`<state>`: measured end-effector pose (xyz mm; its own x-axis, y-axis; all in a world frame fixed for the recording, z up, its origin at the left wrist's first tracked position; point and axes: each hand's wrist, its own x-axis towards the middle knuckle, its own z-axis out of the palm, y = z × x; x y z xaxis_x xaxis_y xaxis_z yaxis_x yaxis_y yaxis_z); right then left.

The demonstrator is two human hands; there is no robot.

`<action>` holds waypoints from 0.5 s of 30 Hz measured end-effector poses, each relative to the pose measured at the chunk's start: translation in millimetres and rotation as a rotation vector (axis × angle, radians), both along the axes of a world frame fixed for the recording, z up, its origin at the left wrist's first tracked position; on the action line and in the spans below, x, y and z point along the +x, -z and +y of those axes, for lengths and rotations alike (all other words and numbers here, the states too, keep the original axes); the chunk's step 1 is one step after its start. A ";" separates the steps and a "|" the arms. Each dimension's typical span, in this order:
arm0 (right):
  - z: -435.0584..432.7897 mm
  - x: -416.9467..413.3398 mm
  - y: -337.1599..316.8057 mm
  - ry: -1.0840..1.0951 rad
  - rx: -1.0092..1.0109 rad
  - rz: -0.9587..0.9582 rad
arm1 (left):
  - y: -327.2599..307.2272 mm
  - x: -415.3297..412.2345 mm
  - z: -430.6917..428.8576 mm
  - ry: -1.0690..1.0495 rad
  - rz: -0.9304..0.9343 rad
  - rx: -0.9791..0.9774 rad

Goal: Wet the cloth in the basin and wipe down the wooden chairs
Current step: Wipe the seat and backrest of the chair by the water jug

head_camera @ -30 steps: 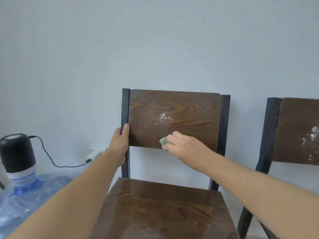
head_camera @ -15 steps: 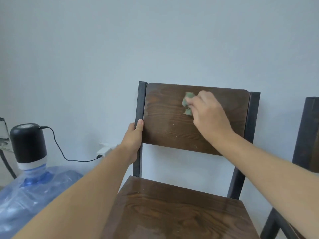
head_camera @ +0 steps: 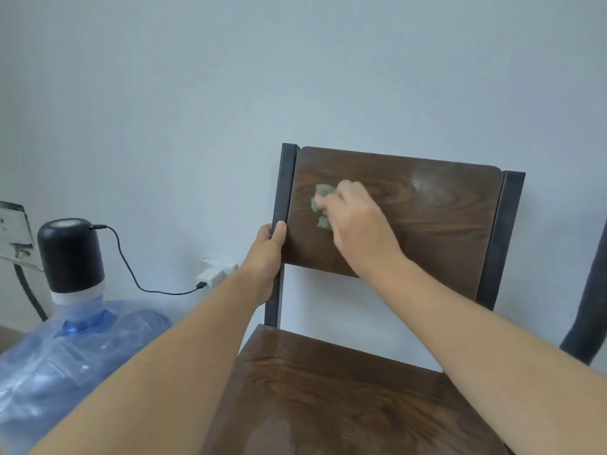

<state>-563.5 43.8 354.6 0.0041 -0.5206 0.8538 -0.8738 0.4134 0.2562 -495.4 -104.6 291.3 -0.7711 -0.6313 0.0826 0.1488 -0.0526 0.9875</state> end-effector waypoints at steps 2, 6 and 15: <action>3.7 16.3 34.6 -0.058 0.311 0.182 | -1.0 5.1 3.0 0.035 0.009 0.023; -2.4 1.2 -11.1 -0.001 0.228 0.126 | -6.1 11.5 6.5 0.052 0.004 0.051; 15.2 15.5 17.3 -0.043 0.383 0.124 | 5.8 9.2 -3.2 0.005 0.044 0.050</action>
<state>-548.0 59.0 337.3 0.1234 -0.7979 0.5900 -0.8411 0.2314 0.4889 -486.2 -107.7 285.5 -0.7703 -0.6320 0.0851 0.1918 -0.1024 0.9761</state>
